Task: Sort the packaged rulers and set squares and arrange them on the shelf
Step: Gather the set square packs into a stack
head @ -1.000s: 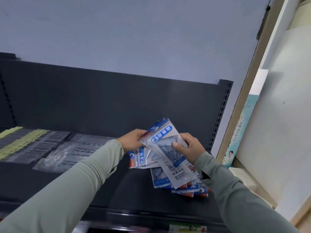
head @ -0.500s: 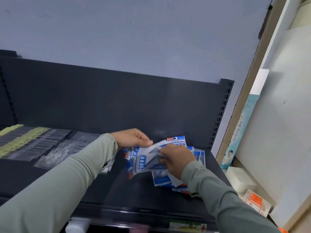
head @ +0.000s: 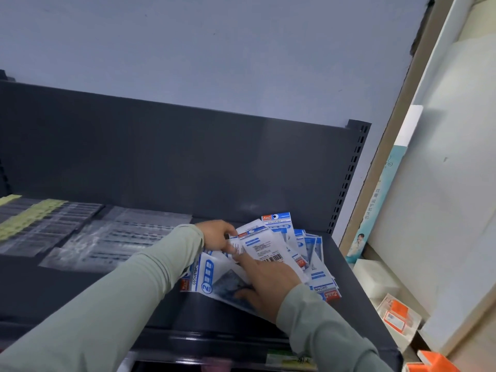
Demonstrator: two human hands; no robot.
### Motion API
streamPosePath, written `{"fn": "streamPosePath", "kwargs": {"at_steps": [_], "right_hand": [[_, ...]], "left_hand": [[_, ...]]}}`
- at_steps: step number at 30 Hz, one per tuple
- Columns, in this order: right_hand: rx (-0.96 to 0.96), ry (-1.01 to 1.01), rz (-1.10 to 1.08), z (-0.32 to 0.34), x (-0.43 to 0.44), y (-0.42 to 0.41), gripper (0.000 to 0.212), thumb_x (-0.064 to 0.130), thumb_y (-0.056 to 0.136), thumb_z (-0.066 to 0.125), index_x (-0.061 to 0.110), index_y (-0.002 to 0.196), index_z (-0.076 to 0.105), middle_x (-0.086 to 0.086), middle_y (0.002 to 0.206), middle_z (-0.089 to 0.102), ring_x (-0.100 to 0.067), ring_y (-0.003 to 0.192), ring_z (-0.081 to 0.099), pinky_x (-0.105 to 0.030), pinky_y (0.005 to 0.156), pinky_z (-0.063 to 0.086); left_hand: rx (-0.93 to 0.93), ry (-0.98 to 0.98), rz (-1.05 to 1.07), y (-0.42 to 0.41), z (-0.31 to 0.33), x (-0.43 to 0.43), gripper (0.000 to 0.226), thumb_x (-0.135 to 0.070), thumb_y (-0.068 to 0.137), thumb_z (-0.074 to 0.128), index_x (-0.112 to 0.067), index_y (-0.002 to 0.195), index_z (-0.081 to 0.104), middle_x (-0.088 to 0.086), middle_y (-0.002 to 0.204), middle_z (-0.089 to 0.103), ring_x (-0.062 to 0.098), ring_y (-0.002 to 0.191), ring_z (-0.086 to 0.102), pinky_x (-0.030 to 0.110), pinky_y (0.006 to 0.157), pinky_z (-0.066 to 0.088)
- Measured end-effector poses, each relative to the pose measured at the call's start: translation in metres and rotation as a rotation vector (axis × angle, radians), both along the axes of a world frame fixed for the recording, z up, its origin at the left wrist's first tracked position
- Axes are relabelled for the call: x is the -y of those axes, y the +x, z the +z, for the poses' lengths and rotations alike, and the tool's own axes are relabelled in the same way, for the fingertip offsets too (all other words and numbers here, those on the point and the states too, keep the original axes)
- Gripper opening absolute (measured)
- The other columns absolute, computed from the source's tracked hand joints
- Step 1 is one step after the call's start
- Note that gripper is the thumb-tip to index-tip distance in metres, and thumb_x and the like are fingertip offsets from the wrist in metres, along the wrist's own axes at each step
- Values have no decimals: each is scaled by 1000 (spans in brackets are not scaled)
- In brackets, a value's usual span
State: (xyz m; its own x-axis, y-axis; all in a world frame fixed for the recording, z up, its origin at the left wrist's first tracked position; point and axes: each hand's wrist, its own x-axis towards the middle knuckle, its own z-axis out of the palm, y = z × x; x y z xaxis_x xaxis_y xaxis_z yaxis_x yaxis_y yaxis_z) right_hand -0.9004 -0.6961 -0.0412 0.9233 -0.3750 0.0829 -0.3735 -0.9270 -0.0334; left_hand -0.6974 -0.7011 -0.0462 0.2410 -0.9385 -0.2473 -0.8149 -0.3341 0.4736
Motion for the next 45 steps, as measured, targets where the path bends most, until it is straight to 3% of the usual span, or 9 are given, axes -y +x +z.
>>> {"fn": "streamPosePath", "kwargs": {"at_steps": [4, 7, 16, 20, 23, 28, 33, 39, 45], "right_hand": [[-17, 12, 14, -1, -3, -4, 47, 33, 92, 52, 20, 134, 37, -7, 125, 57, -31, 112, 55, -37, 88, 43], [5, 20, 7, -1, -3, -6, 34, 30, 92, 52, 19, 123, 43, -7, 120, 59, -31, 109, 55, -36, 86, 43], [67, 41, 1, -1, 1, -10, 42, 30, 91, 54, 25, 131, 43, -3, 128, 55, -27, 117, 51, -35, 90, 42], [57, 47, -11, 0, 2, -11, 31, 32, 91, 54, 24, 119, 46, -2, 123, 59, -28, 114, 53, -34, 83, 41], [35, 43, -15, 2, 5, -11, 29, 34, 91, 55, 24, 117, 45, -4, 118, 60, -28, 110, 54, -35, 84, 42], [33, 69, -19, 4, 6, -11, 28, 34, 90, 55, 22, 113, 46, -6, 113, 61, -28, 107, 55, -35, 84, 43], [51, 10, -21, 4, 10, -10, 35, 35, 86, 61, 18, 116, 51, -6, 118, 57, -26, 112, 50, -34, 89, 41], [267, -210, 17, -5, 14, -8, 55, 51, 36, 80, 29, 84, 62, -2, 108, 58, -24, 103, 48, -34, 87, 36], [49, 30, -122, -2, 11, -9, 66, 41, 81, 66, 23, 133, 29, -2, 118, 59, -27, 106, 59, -35, 87, 46]], "left_hand": [[133, -72, -203, -20, 0, 8, 83, -15, 77, 76, -26, 148, 33, -7, 148, 38, 15, 134, 39, 26, 111, 31], [188, 21, -306, -39, -1, 17, 81, -16, 88, 66, -30, 152, 18, -8, 160, 13, 13, 146, 16, 28, 118, 16], [686, -89, -401, -44, 1, 21, 36, -42, 97, 43, -33, 131, 52, -2, 128, 51, 19, 120, 49, 37, 96, 34], [464, -340, -213, -41, 9, 20, 24, -22, 99, 40, -17, 95, 64, 2, 102, 57, 24, 91, 57, 38, 81, 45], [171, -501, -87, -32, 21, 16, 33, -19, 99, 45, -14, 67, 47, -2, 65, 49, 15, 60, 45, 30, 58, 35], [29, -458, -77, -20, 39, 3, 25, -24, 99, 50, -12, 79, 61, -8, 61, 50, 5, 52, 42, 23, 55, 36], [84, -357, -185, -15, 38, -5, 19, -24, 98, 52, -15, 92, 68, -3, 84, 66, 12, 75, 57, 28, 76, 45], [-21, -94, -397, -17, 36, -17, 18, -20, 95, 59, -12, 83, 69, -4, 65, 53, 6, 57, 41, 23, 65, 39], [-222, 95, -114, -2, 27, -10, 21, -27, 96, 56, -20, 93, 76, 2, 76, 71, 10, 58, 54, 22, 62, 47]]}}
